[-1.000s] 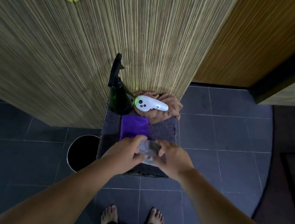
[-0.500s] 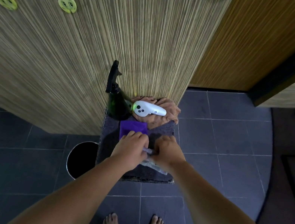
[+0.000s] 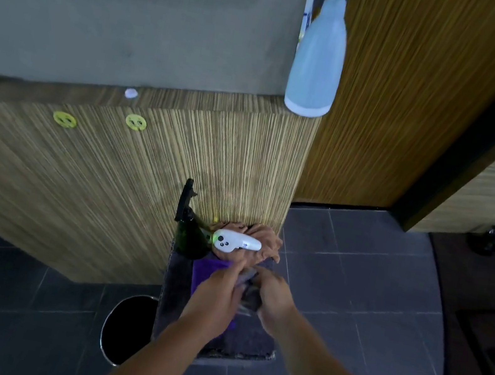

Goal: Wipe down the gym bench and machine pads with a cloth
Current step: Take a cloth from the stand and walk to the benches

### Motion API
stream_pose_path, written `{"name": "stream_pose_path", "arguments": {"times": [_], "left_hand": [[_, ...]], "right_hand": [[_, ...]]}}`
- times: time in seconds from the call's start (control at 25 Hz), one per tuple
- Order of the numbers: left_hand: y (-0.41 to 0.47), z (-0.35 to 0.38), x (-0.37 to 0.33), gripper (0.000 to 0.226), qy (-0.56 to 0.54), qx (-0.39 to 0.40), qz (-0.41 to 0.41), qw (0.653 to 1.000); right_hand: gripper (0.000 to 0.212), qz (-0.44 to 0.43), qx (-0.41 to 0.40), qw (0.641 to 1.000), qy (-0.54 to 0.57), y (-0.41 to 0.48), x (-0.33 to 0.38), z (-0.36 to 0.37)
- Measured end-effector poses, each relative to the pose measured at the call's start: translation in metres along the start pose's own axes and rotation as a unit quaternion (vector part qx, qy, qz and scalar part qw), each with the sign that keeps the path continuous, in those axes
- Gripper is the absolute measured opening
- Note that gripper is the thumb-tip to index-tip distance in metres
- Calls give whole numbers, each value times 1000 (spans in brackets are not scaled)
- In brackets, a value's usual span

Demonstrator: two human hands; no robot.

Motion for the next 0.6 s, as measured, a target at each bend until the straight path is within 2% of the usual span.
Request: {"name": "stream_pose_path", "arguments": {"times": [0.08,0.16,0.28,0.4,0.6], "left_hand": [[-10,5,-12,71,-24,16,3,1000],[-16,13,-27,75,-28,46,11,998],[-18,17,-36,80,-36,66,49,996],[-17,1,-23,80,-27,55,51,997],[-3,-24,-17,69,117,67,88,987]], "right_hand": [[24,6,-9,996,88,-8,12,4],[23,-11,-23,998,61,-17,27,6],[15,-49,-89,995,-23,-21,34,-9],[10,-48,-103,993,33,-28,27,-24],[10,-113,-187,975,-29,-61,51,-61]]}}
Point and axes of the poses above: each hand's wrist, its own y-axis towards the middle knuckle, its own z-axis out of the palm, x = y × z, the point moved 9 cm from there along y, towards the middle knuckle
